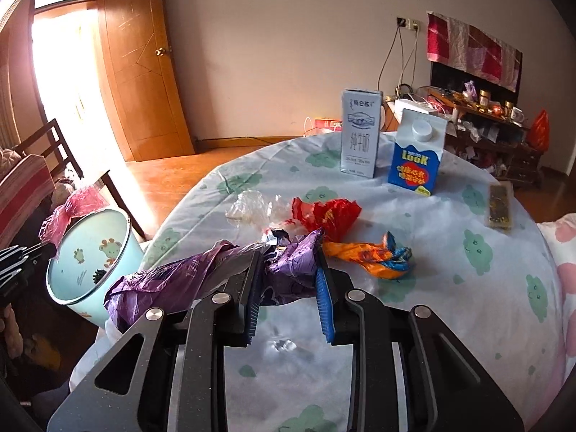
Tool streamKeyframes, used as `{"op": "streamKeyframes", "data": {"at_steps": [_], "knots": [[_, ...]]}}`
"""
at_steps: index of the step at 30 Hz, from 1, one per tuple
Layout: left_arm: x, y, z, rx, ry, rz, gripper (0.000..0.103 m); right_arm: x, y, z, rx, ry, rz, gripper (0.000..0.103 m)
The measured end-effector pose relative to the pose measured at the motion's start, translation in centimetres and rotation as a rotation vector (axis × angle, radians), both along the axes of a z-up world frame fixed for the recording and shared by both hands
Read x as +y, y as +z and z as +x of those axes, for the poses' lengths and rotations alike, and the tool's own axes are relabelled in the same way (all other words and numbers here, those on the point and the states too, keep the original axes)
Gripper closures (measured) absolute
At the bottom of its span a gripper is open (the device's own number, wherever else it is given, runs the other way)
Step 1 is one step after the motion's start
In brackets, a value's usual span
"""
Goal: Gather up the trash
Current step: 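Carry the pink bag and purple wrapper over the teal bin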
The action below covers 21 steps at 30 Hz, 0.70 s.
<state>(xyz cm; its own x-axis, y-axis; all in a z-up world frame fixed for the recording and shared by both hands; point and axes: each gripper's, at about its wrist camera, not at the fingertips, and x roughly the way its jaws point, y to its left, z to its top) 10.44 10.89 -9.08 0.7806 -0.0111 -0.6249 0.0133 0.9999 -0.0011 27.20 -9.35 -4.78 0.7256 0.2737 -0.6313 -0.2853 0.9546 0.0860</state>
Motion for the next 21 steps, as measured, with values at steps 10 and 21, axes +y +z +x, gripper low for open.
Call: {"op": "streamKeyframes", "data": {"at_steps": [10, 21], "knots": [[2.9, -0.5, -0.6, 0.011, 0.067, 0.001, 0.099, 5.8, 0.3, 1.3, -0.029, 0.064, -0.030, 0.075], [5.3, -1.0, -1.0, 0.024, 0.122, 0.012, 0.099, 10.8, -0.2, 2.6, -0.034, 0.126, -0.051, 0.075]]}}
